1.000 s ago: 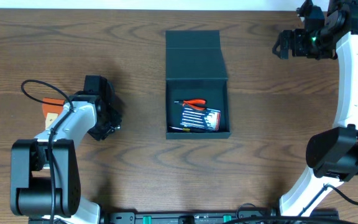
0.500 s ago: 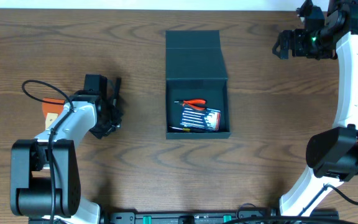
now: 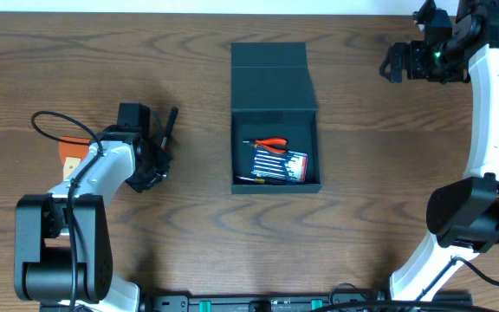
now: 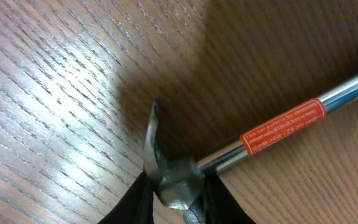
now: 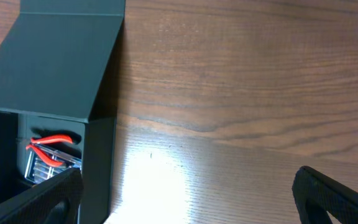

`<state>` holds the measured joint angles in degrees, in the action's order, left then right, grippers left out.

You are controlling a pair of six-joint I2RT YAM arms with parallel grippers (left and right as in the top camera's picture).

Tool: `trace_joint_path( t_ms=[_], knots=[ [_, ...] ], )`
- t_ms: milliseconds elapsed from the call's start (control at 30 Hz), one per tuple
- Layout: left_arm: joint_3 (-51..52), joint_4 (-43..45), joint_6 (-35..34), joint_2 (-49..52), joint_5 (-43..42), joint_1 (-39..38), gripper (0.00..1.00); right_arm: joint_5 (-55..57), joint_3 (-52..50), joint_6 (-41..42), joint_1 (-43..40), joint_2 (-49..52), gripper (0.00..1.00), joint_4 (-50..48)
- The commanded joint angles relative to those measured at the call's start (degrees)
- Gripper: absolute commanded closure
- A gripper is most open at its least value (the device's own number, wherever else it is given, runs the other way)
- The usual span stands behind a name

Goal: Pack container
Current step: 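Lower the left gripper onto the red-handled hammer and close it, then lift the hammer with the left gripper and carry it over the box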

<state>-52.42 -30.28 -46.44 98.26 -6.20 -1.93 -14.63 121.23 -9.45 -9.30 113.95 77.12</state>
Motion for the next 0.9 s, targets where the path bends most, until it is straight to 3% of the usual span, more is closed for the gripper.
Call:
trace_joint_path(
  t_ms=[0, 333, 700, 867],
  knots=[
    [0.9, -0.5, 1.9, 2.0, 2.8, 0.3, 0.94, -0.8, 0.1, -0.5, 0.4, -0.4, 0.01, 0.2],
    [-0.9, -3.2, 7.5, 0.1, 2.8, 0.3, 0.94, -0.8, 0.1, -0.5, 0.4, -0.4, 0.01, 0.3],
    [-1.2, -6.4, 11.0, -10.6, 3.0, 0.3, 0.94, -0.8, 0.1, -0.5, 0.4, -0.4, 0.01, 0.3],
    [-3.3, -10.3, 18.4, -16.8, 2.6, -0.1, 0.94, -0.8, 0.1, -0.5, 0.4, -0.4, 0.01, 0.5]
  ],
)
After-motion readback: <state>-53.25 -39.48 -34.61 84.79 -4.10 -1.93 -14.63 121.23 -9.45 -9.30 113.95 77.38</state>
